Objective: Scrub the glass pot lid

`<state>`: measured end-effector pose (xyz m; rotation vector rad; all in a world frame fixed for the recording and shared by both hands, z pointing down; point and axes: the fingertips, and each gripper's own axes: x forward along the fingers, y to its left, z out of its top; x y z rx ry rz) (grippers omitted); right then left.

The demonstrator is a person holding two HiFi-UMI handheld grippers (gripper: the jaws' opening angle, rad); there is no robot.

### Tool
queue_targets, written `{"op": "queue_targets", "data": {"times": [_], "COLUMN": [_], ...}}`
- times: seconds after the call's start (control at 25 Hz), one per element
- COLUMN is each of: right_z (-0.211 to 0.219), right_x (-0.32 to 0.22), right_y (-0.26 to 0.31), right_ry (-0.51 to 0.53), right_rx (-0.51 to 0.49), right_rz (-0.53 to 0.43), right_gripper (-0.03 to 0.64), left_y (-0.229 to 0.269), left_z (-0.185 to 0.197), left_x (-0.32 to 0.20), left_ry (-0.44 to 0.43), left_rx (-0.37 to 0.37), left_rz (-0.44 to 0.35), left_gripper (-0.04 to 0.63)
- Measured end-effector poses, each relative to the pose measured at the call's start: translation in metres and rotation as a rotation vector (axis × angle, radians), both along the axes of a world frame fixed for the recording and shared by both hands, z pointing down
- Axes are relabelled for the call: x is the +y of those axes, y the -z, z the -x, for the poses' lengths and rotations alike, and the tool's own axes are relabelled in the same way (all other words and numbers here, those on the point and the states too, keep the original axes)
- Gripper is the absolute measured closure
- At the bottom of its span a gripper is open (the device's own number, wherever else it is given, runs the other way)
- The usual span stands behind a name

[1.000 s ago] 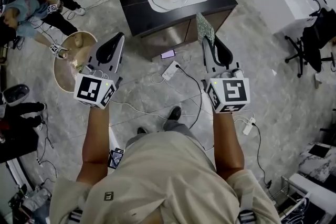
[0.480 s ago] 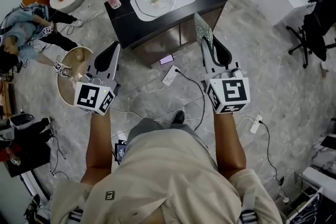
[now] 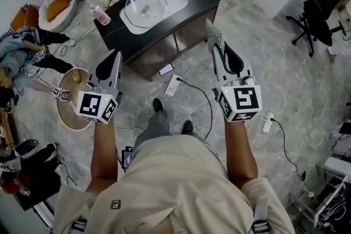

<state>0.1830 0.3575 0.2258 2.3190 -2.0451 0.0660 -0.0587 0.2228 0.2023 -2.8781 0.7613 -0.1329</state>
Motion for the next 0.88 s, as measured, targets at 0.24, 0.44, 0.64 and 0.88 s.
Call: {"op": "queue_targets", "data": {"times": [0.24,0.44,0.64,0.88], "right_z": [-0.005,0.01,0.022,0.03], "right_x": [-0.038,-0.099,-0.149,-0.188], "right_y": [-0.011,-0.006,0.005,0.001], "right_ry": [-0.054,-0.055,-0.066,-0.096], "right_rx": [0.012,0.039,0.065,0.067], "right_rz": [0.052,0.066,0.072,0.088], "right_gripper": [0.535,0.534,0.534,0.534], "left_y": [-0.02,-0.024,-0.024,-0.031], "left_z": [-0.015,-0.009,0.002,0.003], "left_x": [-0.053,-0.121,-0.177,-0.223], "left_ry": [-0.06,-0.074,-0.079,-0.113], "left_rx": [0.026,0.053,0.073,0.074], "left_rz": [0.045,0.058,0.074,0.088], "left_gripper": [0.575,0.575,0.575,0.575]}}
